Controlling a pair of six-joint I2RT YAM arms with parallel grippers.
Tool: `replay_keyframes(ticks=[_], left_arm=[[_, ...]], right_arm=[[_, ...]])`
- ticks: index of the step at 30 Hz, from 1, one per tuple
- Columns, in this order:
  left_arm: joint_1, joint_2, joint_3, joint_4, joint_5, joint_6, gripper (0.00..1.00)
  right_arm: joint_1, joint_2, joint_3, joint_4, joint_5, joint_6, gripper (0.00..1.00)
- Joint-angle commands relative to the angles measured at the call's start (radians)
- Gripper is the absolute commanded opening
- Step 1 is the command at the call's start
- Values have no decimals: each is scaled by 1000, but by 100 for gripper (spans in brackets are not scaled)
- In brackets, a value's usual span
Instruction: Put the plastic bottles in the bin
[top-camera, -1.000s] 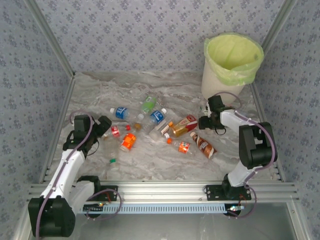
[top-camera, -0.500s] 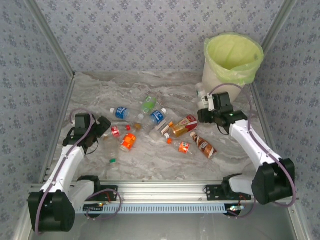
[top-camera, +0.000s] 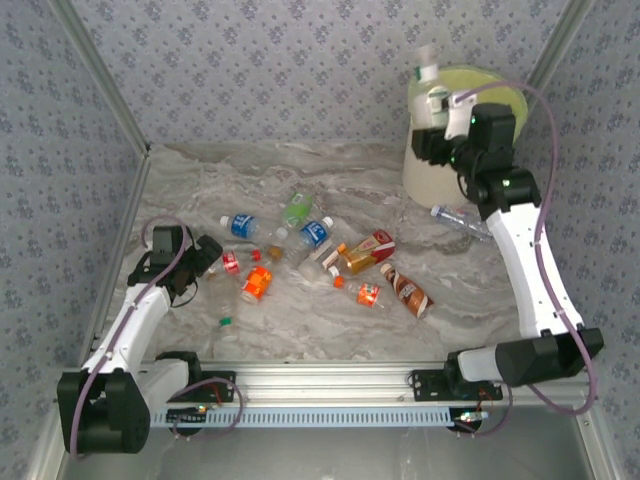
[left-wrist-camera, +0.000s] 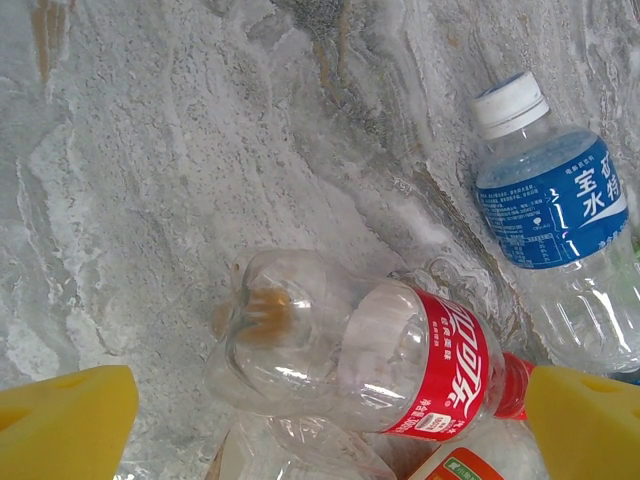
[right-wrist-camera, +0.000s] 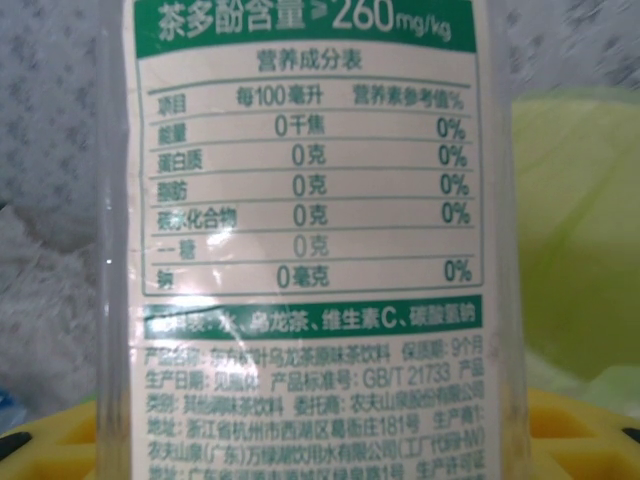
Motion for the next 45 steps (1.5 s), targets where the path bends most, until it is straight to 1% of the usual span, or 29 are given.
replay_keyframes(ticks=[1,3,8,12,16,20,24,29,32,34,38,40,41,45], left_arm=[[7,-9,23,-34,-15,-4,99],[7,-12,22,-44,-16,-2,100],[7,-28,13,-59,-16,-2,100],[7,-41,10,-76,-14,-2,99],[8,-60,2,-95,-17,-4,100],[10,-74,-17,-96,-20,-12,100],[12,-69,-19,-114,-15,-13,100],[11,-55,-1,-180,-24,16,99],[-3,-48,4,-213,-29,23,99],[-27,-41,7,-243,-40,30,99],[-85,-33,25,-325,-109,26,99],[-108,-50,20,-341,-106,24,99],[-129,-64,18,-352,-107,23,100],[-226,-113,14,-406,-155,-6,100]], right_arm=[[-68,108,105,-12,65,-2,59],[-104,177,176,-13,70,10,59],[-157,344,328,-21,96,0,61],[-191,487,467,-89,113,-2,62],[-205,560,545,-182,120,12,65],[-200,568,538,-227,123,16,73],[-189,535,522,-239,149,16,80],[-175,447,497,-227,129,25,82],[-158,373,443,-209,115,36,85],[-143,313,385,-188,113,42,89],[-104,167,210,-102,115,56,94],[-85,94,120,-43,120,77,97],[-77,57,75,-22,118,93,100],[-49,-63,-85,36,88,151,100]])
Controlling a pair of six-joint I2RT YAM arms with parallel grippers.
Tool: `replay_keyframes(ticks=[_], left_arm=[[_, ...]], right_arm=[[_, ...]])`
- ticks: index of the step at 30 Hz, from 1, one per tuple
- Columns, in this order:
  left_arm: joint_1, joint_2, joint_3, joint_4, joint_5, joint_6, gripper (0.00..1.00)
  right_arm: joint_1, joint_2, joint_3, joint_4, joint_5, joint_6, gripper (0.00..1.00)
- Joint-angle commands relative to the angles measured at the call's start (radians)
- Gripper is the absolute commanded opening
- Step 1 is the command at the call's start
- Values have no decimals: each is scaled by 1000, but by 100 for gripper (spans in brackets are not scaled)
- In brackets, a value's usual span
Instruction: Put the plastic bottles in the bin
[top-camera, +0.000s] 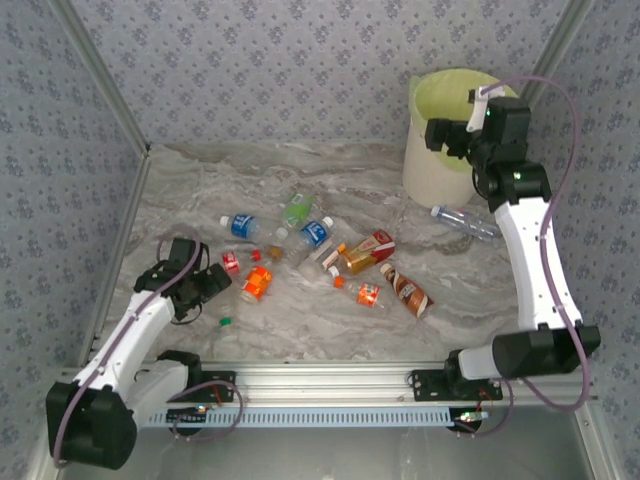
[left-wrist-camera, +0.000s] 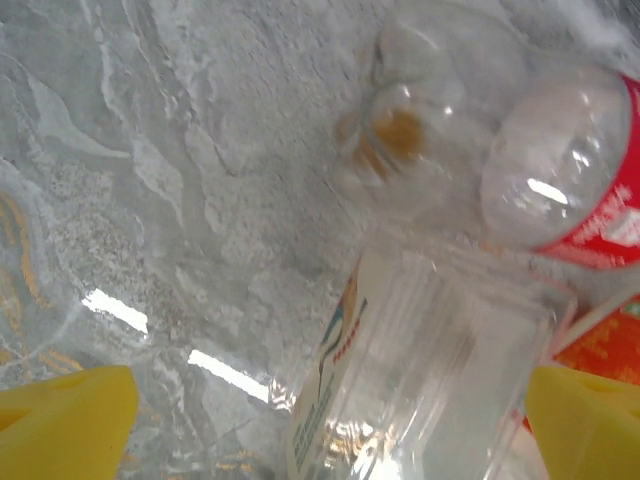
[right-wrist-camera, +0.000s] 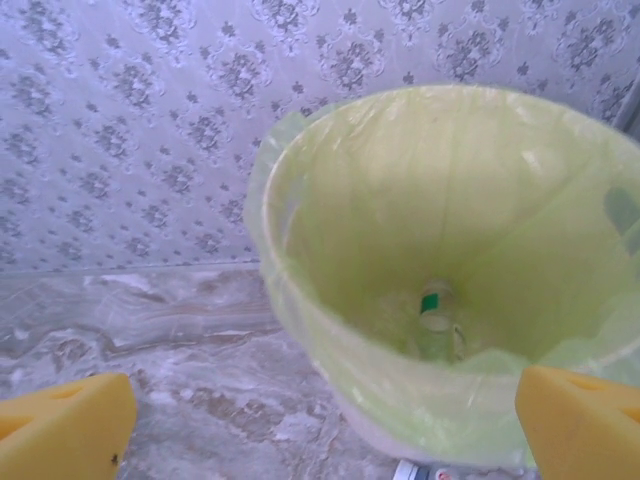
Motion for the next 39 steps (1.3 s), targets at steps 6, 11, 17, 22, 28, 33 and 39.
replay_keyframes(ticks=[6,11,17,22,28,33,39], left_arm=[[-99,-6,-4,-36,-46,9,99],[-100,134,33,21,9,71,98],[-100,257,70,66,6,104,93],[-100,296,59,139,6,101,85],[-98,308,27,183,-31,66,83],[-97,302,2,206,-28,59,76],[-98,276,2,189,-2,95,60]], right_arm=[[75,-170,-268,114,16,109,100],[124,-252,-386,209,46,114,100],[136,-250,-395,206,59,125,100],[154,-240,-395,196,69,125,100],[175,-231,-397,201,60,108,100],[204,-225,-409,233,-3,65,100],[248,-218,-415,244,-4,31,100]])
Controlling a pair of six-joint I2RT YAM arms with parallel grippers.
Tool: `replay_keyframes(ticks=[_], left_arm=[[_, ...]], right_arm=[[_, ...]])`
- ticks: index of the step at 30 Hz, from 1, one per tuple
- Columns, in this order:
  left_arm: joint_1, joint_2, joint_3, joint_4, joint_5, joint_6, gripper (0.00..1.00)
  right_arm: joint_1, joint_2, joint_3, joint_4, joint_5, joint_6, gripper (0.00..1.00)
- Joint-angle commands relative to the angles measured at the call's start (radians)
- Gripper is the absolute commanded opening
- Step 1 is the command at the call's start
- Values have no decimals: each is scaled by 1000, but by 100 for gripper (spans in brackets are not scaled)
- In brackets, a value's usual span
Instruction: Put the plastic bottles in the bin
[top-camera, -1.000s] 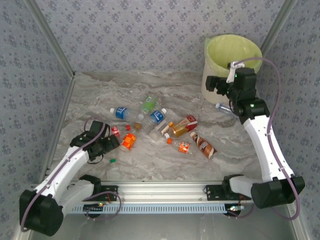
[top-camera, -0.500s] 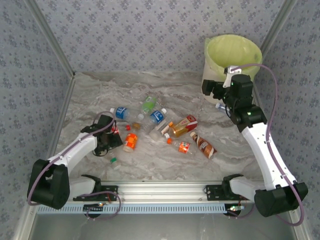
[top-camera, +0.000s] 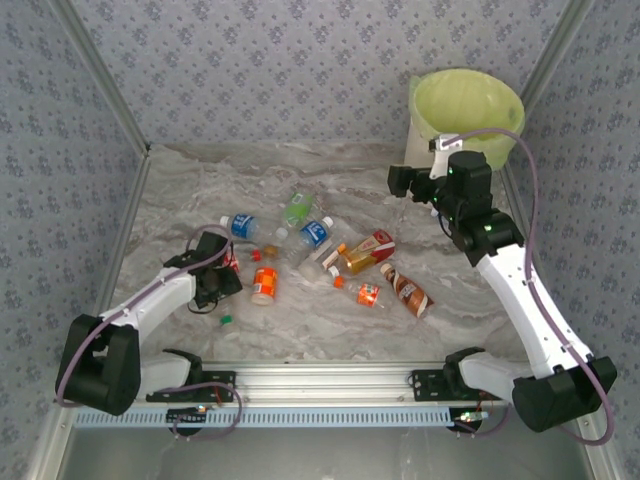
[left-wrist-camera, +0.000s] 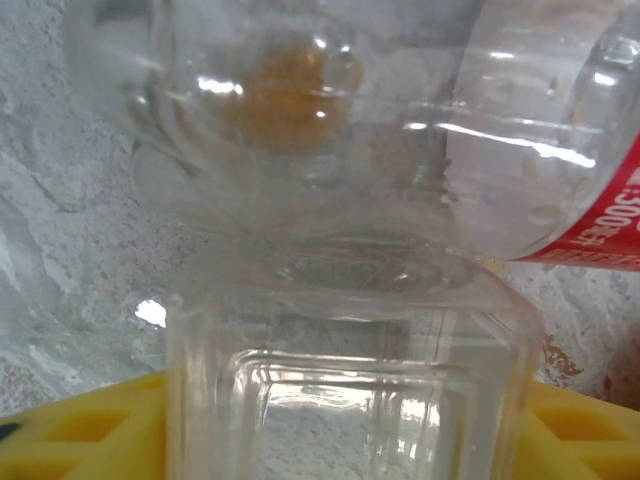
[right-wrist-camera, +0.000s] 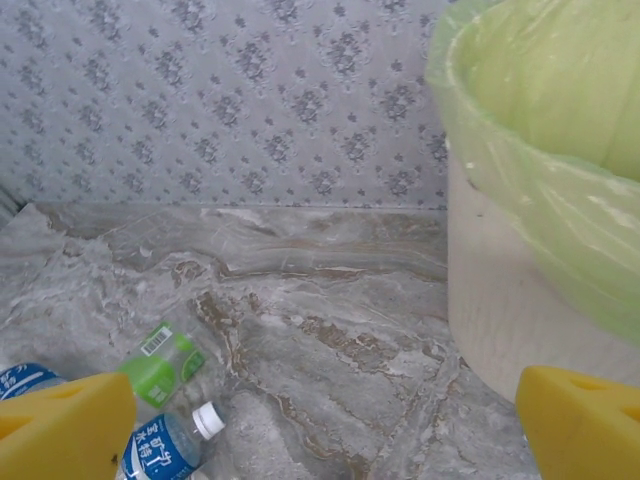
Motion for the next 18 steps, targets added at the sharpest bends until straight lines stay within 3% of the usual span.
replay_keyframes(ticks=[1,7,10,14,18], left_arm=[[-8,-40,5,-17,11,26,58],[-22,-173,18,-99,-38,18,52],[-30,-275,30,-120,-6,7,48],[-34,-440,10,51,143,15,46],[-35,-512,30,228,216,9,46]], right_arm=[[20,7,-6,34,-23,-37,100],[43,10,-66,35,-53,-48,100],[56,7,-83,52,-69,10,100],[89,6,-128,103,-59,118,100],[134,13,-152,134,-101,131,100]])
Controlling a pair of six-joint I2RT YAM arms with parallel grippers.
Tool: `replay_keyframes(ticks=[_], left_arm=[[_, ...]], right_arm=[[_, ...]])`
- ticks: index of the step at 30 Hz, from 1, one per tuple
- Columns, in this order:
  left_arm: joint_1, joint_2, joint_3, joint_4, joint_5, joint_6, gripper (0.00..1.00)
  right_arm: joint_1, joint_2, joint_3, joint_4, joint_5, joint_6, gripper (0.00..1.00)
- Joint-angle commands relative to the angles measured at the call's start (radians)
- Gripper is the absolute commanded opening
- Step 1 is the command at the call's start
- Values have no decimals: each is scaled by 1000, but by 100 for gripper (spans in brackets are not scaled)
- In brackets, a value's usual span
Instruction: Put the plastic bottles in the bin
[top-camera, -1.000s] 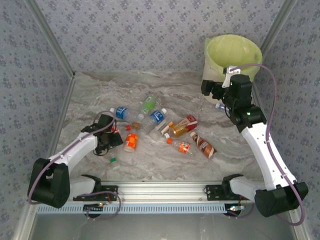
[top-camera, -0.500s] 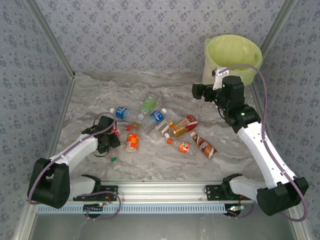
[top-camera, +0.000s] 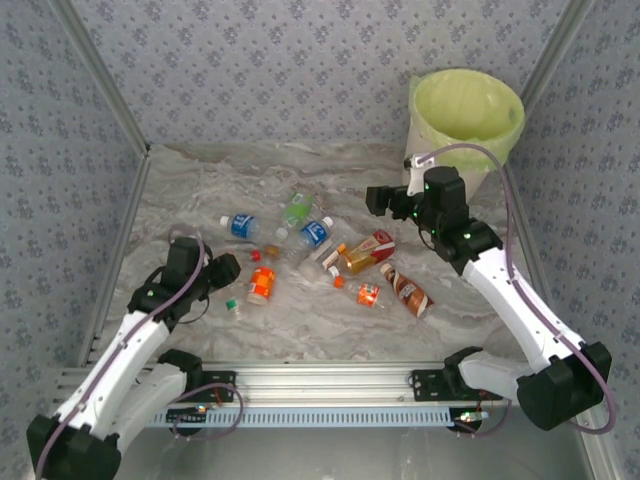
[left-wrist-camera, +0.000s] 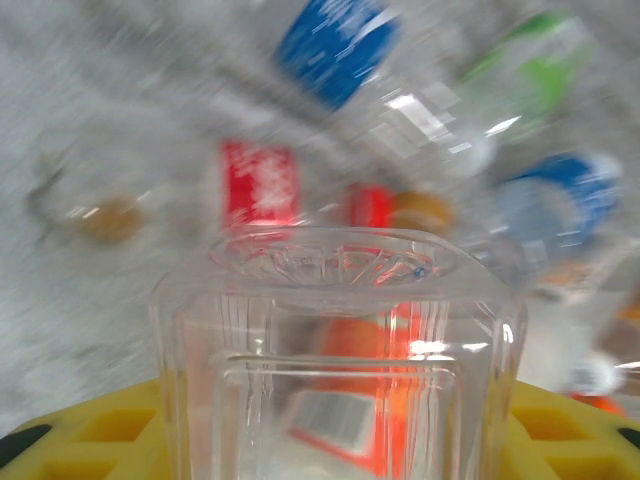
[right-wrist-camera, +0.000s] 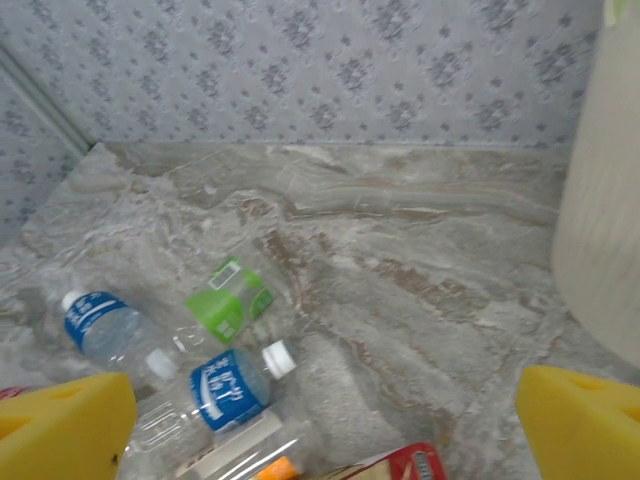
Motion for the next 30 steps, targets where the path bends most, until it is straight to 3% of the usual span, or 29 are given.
replay_keyframes(ticks=[1,4,6,9,12,17,22,28,30], left_arm=[[-5,-21,46,206,108,-8,46],[-4,37,92,351,186,-38,46],[-4,92,113,476,246,-66,46],[-6,194,152,634,302,-107,46],[-10,293,226,716,367,-123,45],[-48,418,351,779,478,-131,45],[-100,482,409,791,512,-127,44],[-121,493,410,795,521,-136,44],[-120,491,404,793,522,-142,44]], right_arm=[[35,7,-12,52,-59,48,100],[63,11,-26,84,-91,128,100],[83,11,-49,124,-69,301,100],[114,3,-119,294,-170,436,99],[162,4,-182,459,-248,405,99],[252,86,-166,503,-403,338,99],[372,159,-130,521,-373,253,99],[401,214,-85,568,-371,246,94],[404,220,-86,598,-356,266,87]])
